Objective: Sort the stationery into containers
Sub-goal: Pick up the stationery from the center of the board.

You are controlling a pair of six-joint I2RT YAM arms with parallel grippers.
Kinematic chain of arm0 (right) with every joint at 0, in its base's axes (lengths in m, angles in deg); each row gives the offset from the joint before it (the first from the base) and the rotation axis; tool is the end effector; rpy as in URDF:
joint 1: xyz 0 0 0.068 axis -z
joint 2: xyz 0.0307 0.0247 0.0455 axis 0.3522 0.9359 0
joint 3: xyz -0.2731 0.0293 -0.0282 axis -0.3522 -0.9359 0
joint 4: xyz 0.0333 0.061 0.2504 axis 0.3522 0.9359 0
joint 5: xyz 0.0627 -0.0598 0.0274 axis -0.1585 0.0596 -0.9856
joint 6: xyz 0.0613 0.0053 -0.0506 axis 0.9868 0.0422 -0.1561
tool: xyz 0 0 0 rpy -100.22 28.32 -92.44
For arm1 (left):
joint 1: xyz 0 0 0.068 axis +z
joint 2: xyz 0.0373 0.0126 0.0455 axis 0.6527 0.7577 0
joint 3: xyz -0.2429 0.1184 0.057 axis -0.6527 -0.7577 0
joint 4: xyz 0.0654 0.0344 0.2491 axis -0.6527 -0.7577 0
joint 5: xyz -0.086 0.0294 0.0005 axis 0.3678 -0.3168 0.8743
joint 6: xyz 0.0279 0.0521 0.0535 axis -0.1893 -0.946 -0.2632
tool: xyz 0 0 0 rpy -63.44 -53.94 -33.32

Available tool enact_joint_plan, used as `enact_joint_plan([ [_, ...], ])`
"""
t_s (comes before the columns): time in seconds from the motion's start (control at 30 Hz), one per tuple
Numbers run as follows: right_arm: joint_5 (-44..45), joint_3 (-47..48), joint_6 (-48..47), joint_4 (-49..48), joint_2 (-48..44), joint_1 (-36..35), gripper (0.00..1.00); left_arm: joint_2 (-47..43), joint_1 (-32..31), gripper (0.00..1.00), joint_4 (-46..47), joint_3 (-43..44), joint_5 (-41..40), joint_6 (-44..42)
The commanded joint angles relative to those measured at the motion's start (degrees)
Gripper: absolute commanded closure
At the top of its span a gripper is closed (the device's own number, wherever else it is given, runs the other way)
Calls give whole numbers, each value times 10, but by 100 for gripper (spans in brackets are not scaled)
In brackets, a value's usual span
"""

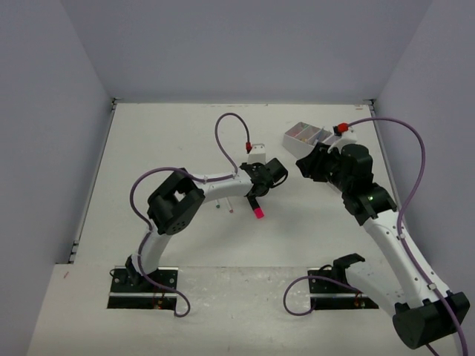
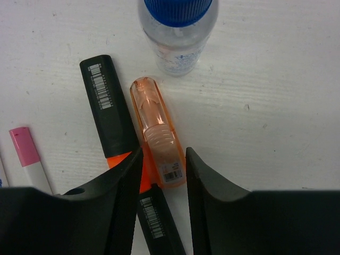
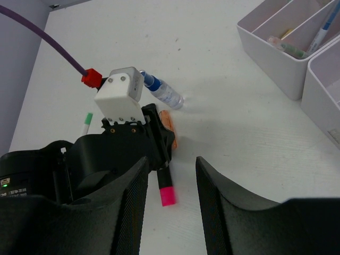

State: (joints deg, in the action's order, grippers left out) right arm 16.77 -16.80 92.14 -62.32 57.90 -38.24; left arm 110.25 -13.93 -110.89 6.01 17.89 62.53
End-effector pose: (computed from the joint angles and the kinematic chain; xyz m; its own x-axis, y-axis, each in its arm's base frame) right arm 0.2176 0.0767 0.3270 -0.4986 0.3160 -0.8072 -0.1872 0.8699 0.4562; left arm 0.2980 -0.3454 0.1370 -0.6866 -0.1206 -0.7169 -0.1492 0.9885 -0.0233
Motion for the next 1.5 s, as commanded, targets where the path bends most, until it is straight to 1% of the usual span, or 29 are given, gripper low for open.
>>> enact_joint_plan([
  [0.0, -23, -4, 6, -24, -19, -3, 57, 20, -2, 61, 28, 28, -28, -7],
  [0.3, -31, -7, 6, -27, -28, -2, 57, 34, -2, 61, 5, 22, -32, 15],
  [0.33, -31, -7, 6, -27, -29, -2, 57, 32, -2, 62, 5, 15, -30, 18],
  [0.37, -31, -8, 7, -27, -30, -2, 57, 31, -2, 66, 5, 8, -28, 20],
  [0.4, -31, -8, 7, -28, -31, -2, 57, 29, -2, 72, 6, 4, -26, 22],
  [0.5, -28, -8, 6, -29, -31, -2, 57, 18, -2, 81, 14, -15, -16, 26],
  [0.6, -29, -7, 8, -28, -30, -2, 58, 2, -2, 86, 27, -29, -7, 22],
  [0.73, -35, -6, 5, -29, -29, -3, 57, -24, -2, 98, 37, -40, -8, 20],
  [0.77, -37, -7, 4, -31, -28, -3, 58, -30, -2, 100, 41, -46, -8, 21],
  [0.93, -78, -8, 0, -42, -17, -3, 57, -99, -3, 100, 83, -86, -2, 8],
  [0.97, -101, -9, -1, -49, -15, -3, 57, -124, -3, 100, 117, -107, 9, -16],
  [1.0, -118, -10, -1, -56, -16, -2, 57, -141, -5, 100, 142, -120, 11, -23],
  [1.13, -174, -11, 8, -71, -21, -3, 48, -215, -10, 100, 253, -202, 47, -82],
  [1.2, -196, -6, 19, -74, -13, -3, 42, -274, -12, 100, 351, -281, 104, -118],
  [1.23, -212, -4, 24, -77, -6, -3, 40, -290, -12, 100, 385, -305, 121, -127],
  [1.27, -240, -1, 31, -80, 4, -3, 38, -311, -12, 100, 445, -335, 144, -141],
  [1.3, -252, 0, 35, -82, 16, -3, 37, -337, -13, 100, 476, -357, 165, -152],
  [1.4, -256, 0, 53, -89, 37, -10, 37, -392, -14, 100, 587, -443, 220, -183],
  [1.43, -230, 1, 54, -86, 40, -21, 37, -404, -14, 100, 616, -467, 230, -191],
  [1.47, -185, 5, 53, -79, 41, -40, 37, -411, -14, 100, 634, -485, 238, -198],
])
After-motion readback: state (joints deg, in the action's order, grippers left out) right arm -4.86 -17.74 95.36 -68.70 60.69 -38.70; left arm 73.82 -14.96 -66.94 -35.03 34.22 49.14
